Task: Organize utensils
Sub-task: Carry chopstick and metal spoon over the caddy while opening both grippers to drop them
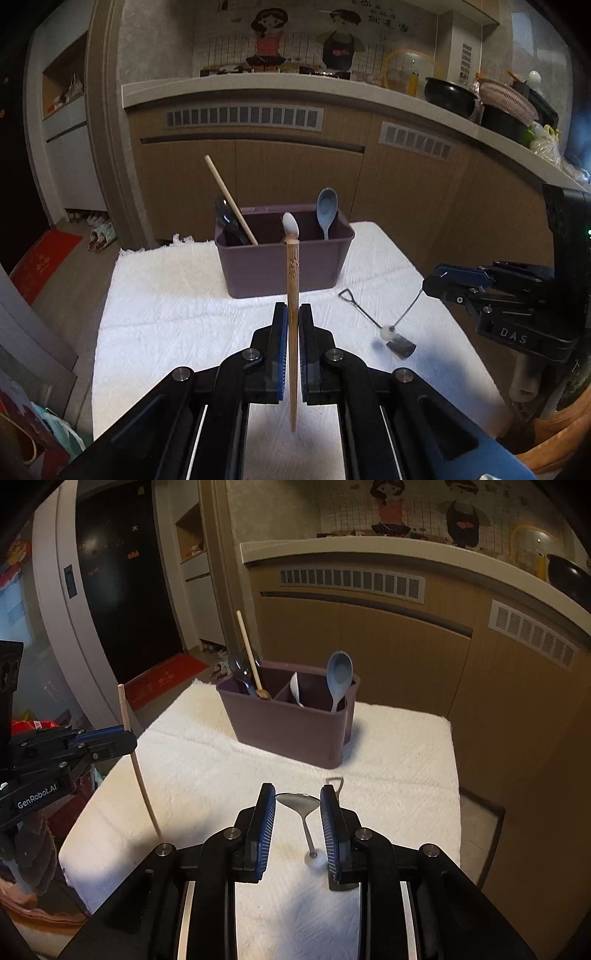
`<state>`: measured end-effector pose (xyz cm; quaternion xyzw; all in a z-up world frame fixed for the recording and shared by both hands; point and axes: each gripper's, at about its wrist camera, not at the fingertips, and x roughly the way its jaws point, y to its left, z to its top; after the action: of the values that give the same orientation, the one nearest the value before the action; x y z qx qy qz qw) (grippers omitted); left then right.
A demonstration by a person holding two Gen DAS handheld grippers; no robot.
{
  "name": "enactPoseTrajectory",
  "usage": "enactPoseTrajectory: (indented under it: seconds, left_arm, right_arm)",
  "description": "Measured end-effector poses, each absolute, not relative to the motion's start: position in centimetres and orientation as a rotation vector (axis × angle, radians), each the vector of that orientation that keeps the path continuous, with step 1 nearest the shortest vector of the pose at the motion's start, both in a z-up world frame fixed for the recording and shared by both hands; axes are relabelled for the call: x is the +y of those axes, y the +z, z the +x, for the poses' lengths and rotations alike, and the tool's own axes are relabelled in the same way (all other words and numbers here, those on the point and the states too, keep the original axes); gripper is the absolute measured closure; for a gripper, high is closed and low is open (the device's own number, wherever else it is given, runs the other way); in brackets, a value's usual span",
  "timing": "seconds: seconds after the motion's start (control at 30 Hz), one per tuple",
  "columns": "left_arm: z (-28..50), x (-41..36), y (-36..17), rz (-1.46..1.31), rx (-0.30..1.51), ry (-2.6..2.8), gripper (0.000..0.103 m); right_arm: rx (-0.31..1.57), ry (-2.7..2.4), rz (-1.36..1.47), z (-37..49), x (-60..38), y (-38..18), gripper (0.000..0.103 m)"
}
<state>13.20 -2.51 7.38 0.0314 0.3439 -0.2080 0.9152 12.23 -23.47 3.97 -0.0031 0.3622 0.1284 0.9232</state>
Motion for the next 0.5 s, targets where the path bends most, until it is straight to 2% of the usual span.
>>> enactPoseTrajectory:
  seconds: [0.5]
  left_arm:
    - [14.5, -2.7, 15.5, 0.086, 0.468, -0.411, 0.099]
  right_arm:
    - [0.559, 0.265, -0.101, 12.5, -21.4, 13.6, 0.078]
